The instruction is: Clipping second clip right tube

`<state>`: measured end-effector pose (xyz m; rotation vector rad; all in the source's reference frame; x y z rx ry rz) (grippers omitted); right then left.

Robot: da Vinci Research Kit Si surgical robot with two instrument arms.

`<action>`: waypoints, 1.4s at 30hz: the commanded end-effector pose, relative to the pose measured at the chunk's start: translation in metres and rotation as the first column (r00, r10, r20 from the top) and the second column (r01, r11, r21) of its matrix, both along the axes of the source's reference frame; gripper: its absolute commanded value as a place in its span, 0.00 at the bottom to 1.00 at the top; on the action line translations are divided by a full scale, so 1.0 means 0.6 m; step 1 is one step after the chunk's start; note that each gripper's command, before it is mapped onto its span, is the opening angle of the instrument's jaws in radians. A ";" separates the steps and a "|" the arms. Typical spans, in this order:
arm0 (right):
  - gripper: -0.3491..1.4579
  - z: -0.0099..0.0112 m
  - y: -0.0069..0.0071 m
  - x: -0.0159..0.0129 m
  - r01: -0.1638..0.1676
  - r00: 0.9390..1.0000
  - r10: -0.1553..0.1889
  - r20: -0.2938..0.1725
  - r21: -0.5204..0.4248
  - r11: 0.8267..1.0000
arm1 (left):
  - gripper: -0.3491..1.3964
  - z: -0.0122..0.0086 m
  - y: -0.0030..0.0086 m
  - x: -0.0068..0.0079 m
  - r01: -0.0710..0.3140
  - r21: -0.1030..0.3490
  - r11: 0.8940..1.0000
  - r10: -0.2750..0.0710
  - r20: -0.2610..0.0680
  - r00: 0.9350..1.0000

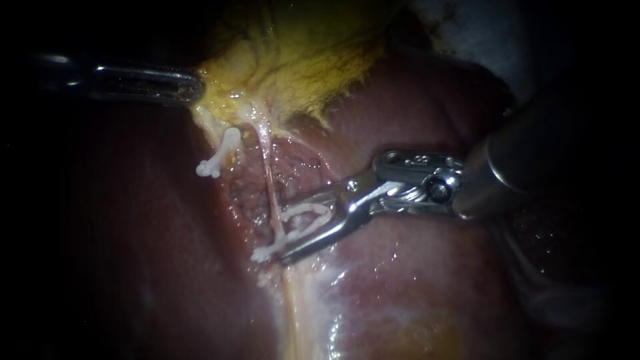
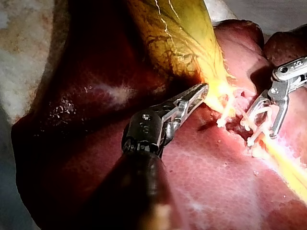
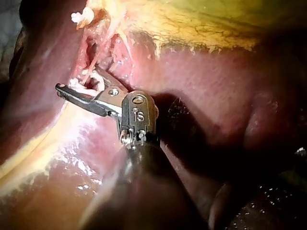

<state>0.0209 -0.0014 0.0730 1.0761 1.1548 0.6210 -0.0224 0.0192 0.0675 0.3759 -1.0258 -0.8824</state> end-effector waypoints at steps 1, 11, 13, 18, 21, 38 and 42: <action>0.53 0.0000 -0.0001 0.0003 -0.011 1.000 0.011 -0.017 0.017 1.000 | 0.00 0.0000 0.0000 0.0000 0.000 0.000 1.000 0.000 0.000 1.000; 0.53 -0.0001 -0.0006 0.0018 -0.050 0.991 0.068 -0.111 0.153 0.987 | 0.00 0.0000 0.0000 -0.0001 0.000 0.000 1.000 0.000 0.000 1.000; 0.53 -0.0002 -0.0007 0.0019 -0.055 0.989 0.077 -0.124 0.171 0.984 | 0.00 0.0000 0.0000 -0.0001 0.000 0.000 1.000 0.000 0.000 1.000; 0.51 -0.0004 -0.0009 0.0021 -0.051 0.986 0.079 -0.144 0.189 0.981 | 0.00 0.0000 0.0000 -0.0001 0.000 0.000 1.000 0.000 0.000 1.000; 0.47 -0.0006 -0.0010 0.0019 -0.027 0.986 0.058 -0.156 0.190 0.981 | 0.00 0.0000 0.0000 -0.0001 0.000 0.000 1.000 0.000 0.000 1.000; 0.10 -0.0006 -0.0005 0.0030 -0.029 0.986 0.059 -0.155 0.191 0.981 | 0.00 0.0000 0.0000 -0.0001 0.000 0.000 1.000 0.000 0.000 1.000; 0.00 -0.0005 -0.0004 0.0031 -0.032 0.987 0.062 -0.151 0.197 0.980 | 0.00 0.0000 0.0000 -0.0001 0.000 0.000 1.000 0.000 0.000 1.000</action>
